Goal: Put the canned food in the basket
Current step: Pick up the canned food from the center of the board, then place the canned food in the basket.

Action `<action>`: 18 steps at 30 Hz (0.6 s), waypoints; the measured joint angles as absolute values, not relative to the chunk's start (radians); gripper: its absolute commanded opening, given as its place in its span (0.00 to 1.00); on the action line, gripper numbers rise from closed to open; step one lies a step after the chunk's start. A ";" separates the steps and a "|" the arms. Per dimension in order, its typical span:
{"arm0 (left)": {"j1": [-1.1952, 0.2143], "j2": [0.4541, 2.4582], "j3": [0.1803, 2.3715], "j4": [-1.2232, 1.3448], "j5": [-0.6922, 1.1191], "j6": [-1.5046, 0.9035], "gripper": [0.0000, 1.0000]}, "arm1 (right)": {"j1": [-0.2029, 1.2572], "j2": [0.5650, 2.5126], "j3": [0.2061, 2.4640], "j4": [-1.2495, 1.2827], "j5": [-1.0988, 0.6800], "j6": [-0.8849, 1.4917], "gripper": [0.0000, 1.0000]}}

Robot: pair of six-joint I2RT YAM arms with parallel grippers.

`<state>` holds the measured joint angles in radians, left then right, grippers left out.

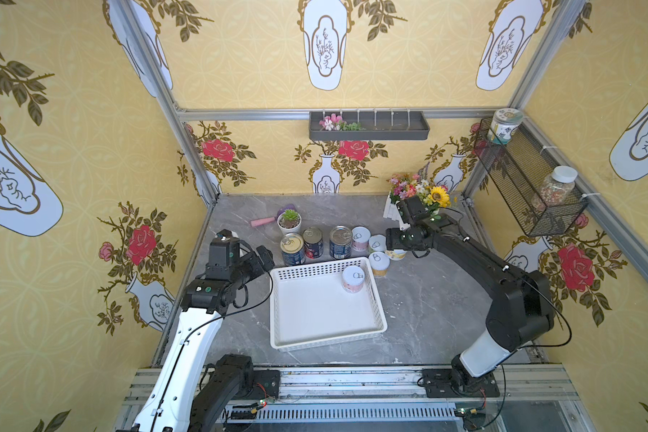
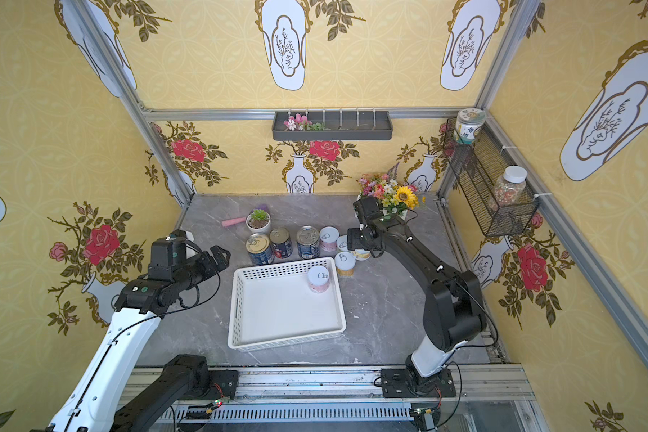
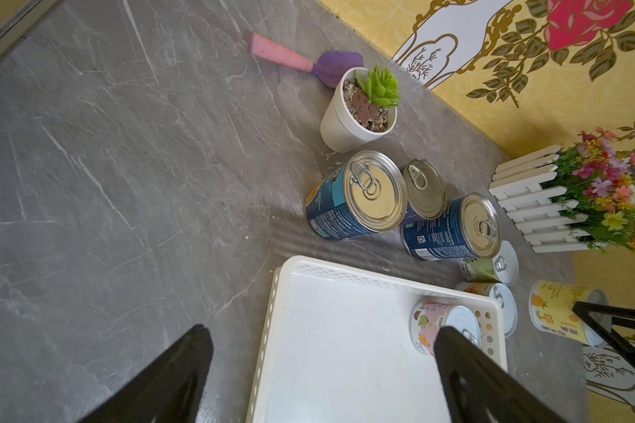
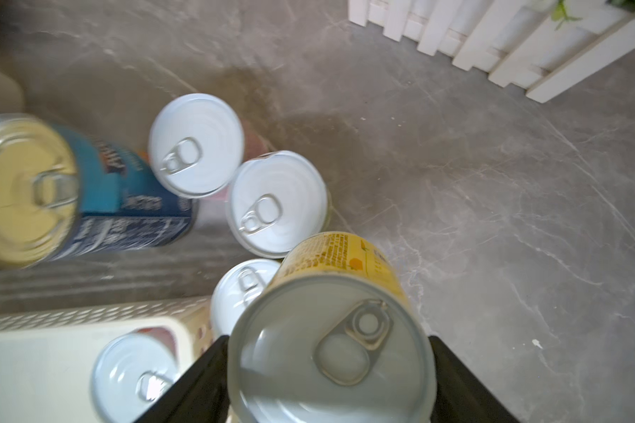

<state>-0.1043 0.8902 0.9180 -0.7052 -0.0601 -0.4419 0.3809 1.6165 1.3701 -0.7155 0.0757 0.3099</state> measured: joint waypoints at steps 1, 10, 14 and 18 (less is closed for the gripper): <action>-0.104 0.890 0.918 -0.705 -0.060 -0.442 1.00 | 0.398 1.598 1.365 -0.711 0.080 0.310 0.71; -0.105 0.885 0.918 -0.705 -0.060 -0.442 1.00 | 0.482 1.502 1.337 -0.709 0.080 0.311 0.69; -0.105 0.884 0.918 -0.705 -0.061 -0.442 1.00 | 0.542 1.493 1.336 -0.706 0.084 0.315 0.68; -0.105 0.884 0.918 -0.705 -0.061 -0.442 1.00 | 0.622 1.506 1.346 -0.706 0.093 0.321 0.68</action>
